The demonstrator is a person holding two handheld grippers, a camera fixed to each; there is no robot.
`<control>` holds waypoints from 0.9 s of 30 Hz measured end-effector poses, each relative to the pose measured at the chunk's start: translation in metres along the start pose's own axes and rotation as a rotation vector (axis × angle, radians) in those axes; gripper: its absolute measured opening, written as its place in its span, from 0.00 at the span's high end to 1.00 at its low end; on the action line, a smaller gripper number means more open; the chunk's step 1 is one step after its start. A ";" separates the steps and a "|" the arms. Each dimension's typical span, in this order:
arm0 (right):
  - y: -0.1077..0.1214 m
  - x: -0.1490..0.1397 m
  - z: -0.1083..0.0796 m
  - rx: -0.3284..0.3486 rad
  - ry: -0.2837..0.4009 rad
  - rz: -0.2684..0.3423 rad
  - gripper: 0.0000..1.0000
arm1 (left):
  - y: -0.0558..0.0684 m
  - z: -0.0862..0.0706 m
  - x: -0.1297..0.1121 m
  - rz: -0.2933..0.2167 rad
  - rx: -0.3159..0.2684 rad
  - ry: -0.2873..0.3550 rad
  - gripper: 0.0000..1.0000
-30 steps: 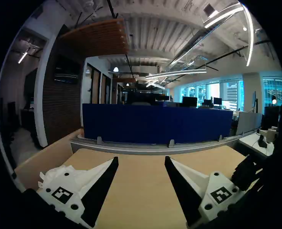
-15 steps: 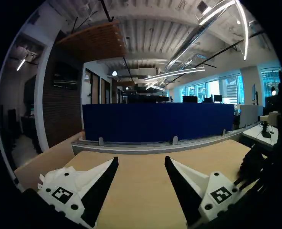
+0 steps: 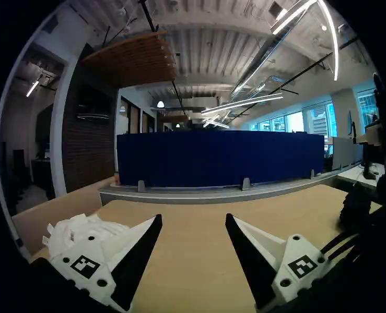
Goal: Fold towel
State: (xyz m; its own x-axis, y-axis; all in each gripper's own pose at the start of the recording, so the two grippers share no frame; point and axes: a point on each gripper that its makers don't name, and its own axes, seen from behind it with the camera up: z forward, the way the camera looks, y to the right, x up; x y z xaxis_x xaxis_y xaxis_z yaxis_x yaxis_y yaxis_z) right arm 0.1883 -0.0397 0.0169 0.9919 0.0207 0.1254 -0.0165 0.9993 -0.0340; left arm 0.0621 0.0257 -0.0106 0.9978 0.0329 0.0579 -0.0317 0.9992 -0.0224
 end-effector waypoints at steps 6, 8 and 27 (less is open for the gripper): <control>-0.004 -0.013 0.003 0.001 0.005 -0.021 0.00 | -0.011 0.006 -0.029 -0.017 0.026 0.012 0.10; -0.005 -0.016 0.003 0.001 0.006 -0.028 0.00 | -0.012 0.007 -0.036 -0.025 0.025 0.018 0.10; -0.009 -0.038 0.011 0.003 0.014 -0.034 0.00 | -0.017 0.012 -0.086 -0.035 0.040 0.028 0.10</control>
State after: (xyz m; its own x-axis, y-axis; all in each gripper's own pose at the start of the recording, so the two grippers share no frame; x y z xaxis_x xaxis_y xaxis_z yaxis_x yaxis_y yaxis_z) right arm 0.1492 -0.0492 0.0238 0.9936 -0.0141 0.1125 0.0172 0.9995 -0.0267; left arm -0.0236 0.0058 -0.0037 0.9995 -0.0025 0.0302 0.0019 0.9998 0.0187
